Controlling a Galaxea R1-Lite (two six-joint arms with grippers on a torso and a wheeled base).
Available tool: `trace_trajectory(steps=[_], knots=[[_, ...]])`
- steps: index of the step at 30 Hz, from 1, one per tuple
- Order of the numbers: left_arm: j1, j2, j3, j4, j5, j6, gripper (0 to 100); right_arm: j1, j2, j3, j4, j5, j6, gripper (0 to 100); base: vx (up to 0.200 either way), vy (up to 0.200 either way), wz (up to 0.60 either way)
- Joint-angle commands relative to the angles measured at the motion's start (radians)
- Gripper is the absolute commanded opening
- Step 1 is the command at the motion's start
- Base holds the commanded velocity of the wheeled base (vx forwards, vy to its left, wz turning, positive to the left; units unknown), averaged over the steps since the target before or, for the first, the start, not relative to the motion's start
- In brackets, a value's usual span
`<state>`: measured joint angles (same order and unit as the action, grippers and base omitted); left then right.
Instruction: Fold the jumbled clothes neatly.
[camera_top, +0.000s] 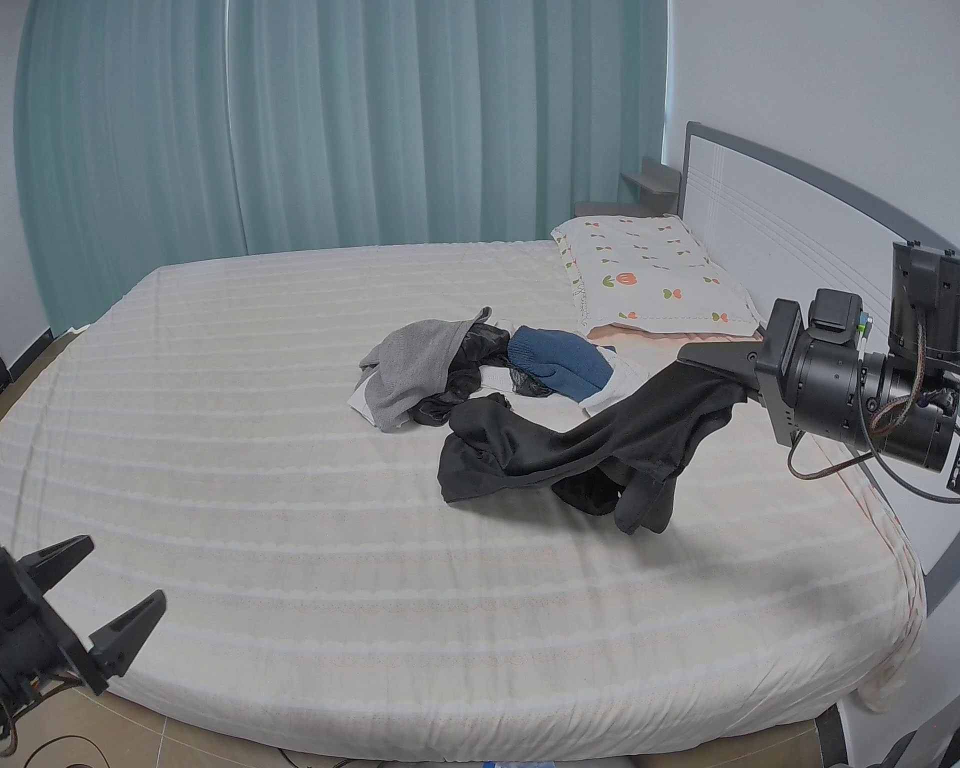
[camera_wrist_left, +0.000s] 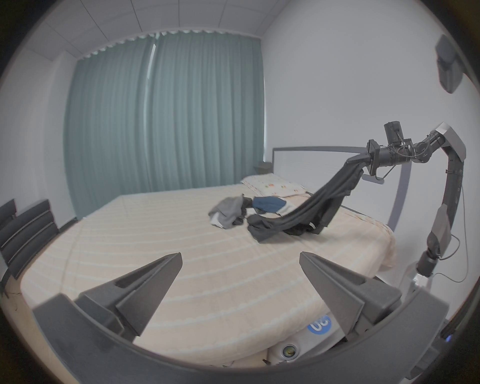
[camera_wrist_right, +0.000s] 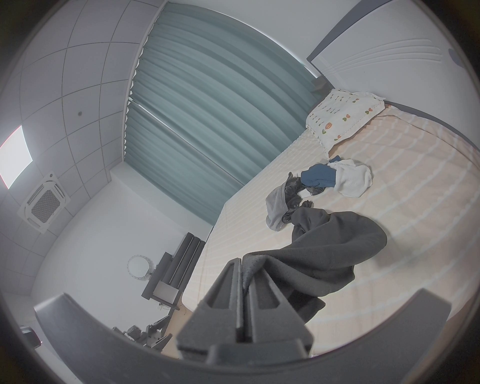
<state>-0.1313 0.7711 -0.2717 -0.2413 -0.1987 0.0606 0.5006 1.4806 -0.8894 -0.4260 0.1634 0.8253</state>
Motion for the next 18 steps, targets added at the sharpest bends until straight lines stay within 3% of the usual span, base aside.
trace_trajectory(steps=[1, 5, 8, 12, 18], knots=[[-0.183, 0.636, -0.106, -0.247, -0.034, -0.062, 100, -0.019, 0.007, 0.015, 0.0, 0.004, -0.009, 0, 0.0, 0.0, 0.0], [-0.218, 0.852, -0.17, -0.359, 0.009, -0.097, 100, -0.03, 0.003, 0.017, 0.0, 0.008, -0.009, 0, 0.0, 0.0, 0.0], [-0.261, 0.991, -0.259, -0.411, 0.085, -0.166, 100, -0.033, 0.004, 0.032, 0.0, 0.028, -0.009, 0, 0.0, 0.0, 0.0], [-0.318, 1.13, -0.383, -0.412, 0.134, -0.223, 100, -0.047, 0.003, 0.035, 0.0, 0.044, -0.009, 0, 0.0, 0.0, 0.0], [-0.369, 1.289, -0.572, -0.4, 0.157, -0.226, 100, -0.067, -0.005, 0.03, 0.0, 0.059, -0.008, 0, 0.0, 0.0, 0.0]])
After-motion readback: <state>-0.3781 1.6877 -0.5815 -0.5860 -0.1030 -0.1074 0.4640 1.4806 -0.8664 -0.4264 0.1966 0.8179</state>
